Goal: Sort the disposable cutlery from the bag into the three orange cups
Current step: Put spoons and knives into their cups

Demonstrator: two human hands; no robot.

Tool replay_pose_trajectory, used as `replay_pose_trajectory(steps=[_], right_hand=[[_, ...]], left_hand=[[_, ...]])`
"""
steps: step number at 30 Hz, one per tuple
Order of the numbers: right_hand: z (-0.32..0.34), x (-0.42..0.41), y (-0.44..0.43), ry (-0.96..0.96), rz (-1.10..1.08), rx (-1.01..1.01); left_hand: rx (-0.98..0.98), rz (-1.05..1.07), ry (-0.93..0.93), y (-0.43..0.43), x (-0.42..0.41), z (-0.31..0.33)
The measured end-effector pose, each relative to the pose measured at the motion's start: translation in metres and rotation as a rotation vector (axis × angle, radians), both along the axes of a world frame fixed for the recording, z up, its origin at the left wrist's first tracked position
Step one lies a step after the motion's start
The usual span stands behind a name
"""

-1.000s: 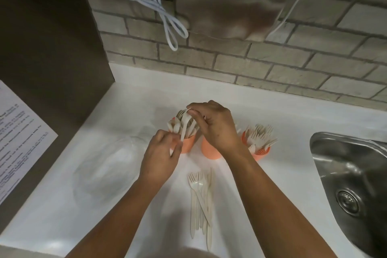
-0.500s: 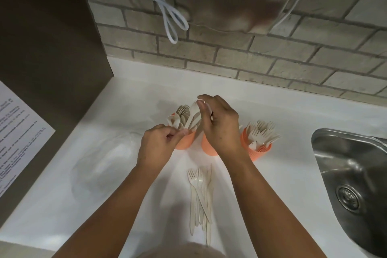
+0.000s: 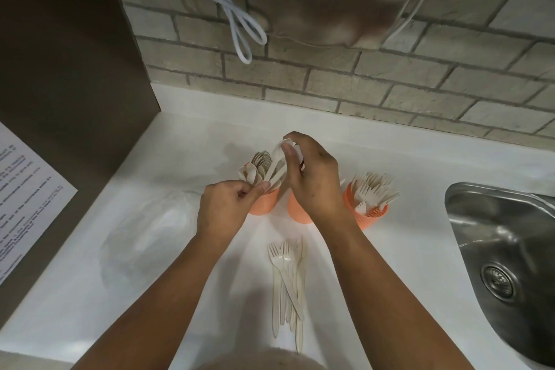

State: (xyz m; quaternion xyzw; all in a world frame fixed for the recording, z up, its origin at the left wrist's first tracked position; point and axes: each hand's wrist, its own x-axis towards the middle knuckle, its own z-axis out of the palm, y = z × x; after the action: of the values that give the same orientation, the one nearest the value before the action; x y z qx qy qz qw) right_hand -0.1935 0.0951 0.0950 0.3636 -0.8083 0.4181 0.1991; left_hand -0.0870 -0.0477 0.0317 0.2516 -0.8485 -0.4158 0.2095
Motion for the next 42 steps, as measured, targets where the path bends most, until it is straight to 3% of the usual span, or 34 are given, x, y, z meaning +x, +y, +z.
replay_pose_trajectory(steps=[9, 17, 22, 27, 30, 32, 34, 36, 40, 42], right_hand=[[-0.03, -0.001, -0.003, 0.251, 0.103, 0.429], [-0.035, 0.009, 0.004, 0.233, 0.011, 0.234], [-0.038, 0.012, 0.018, 0.078, 0.205, 0.136], [-0.045, 0.013, 0.018, 0.184, 0.195, 0.288], [-0.034, 0.019, 0.023, 0.195, 0.148, 0.23], [-0.023, 0.03, 0.03, 0.123, 0.088, 0.114], [-0.015, 0.041, 0.045, -0.01, 0.008, 0.044], [-0.019, 0.05, 0.065, -0.228, -0.045, 0.103], [-0.065, 0.069, 0.099, -0.645, -0.116, 0.488], [-0.089, 0.083, 0.099, -0.76, -0.138, 0.55]], left_hand=[[0.124, 0.042, 0.234, 0.011, 0.008, 0.013], [-0.096, -0.047, 0.344, 0.006, 0.01, 0.019], [-0.162, 0.011, 0.301, 0.007, 0.011, 0.016], [-0.317, -0.056, 0.308, 0.003, 0.013, 0.002], [-0.428, -0.04, 0.272, 0.007, 0.016, -0.002], [-0.437, -0.016, 0.281, 0.012, 0.023, 0.002], [-0.327, -0.003, 0.301, 0.019, 0.034, 0.007], [-0.172, -0.029, 0.234, 0.03, 0.046, 0.007], [-0.033, -0.214, -0.32, 0.05, 0.054, -0.019], [0.041, -0.259, -0.515, 0.058, 0.055, -0.033]])
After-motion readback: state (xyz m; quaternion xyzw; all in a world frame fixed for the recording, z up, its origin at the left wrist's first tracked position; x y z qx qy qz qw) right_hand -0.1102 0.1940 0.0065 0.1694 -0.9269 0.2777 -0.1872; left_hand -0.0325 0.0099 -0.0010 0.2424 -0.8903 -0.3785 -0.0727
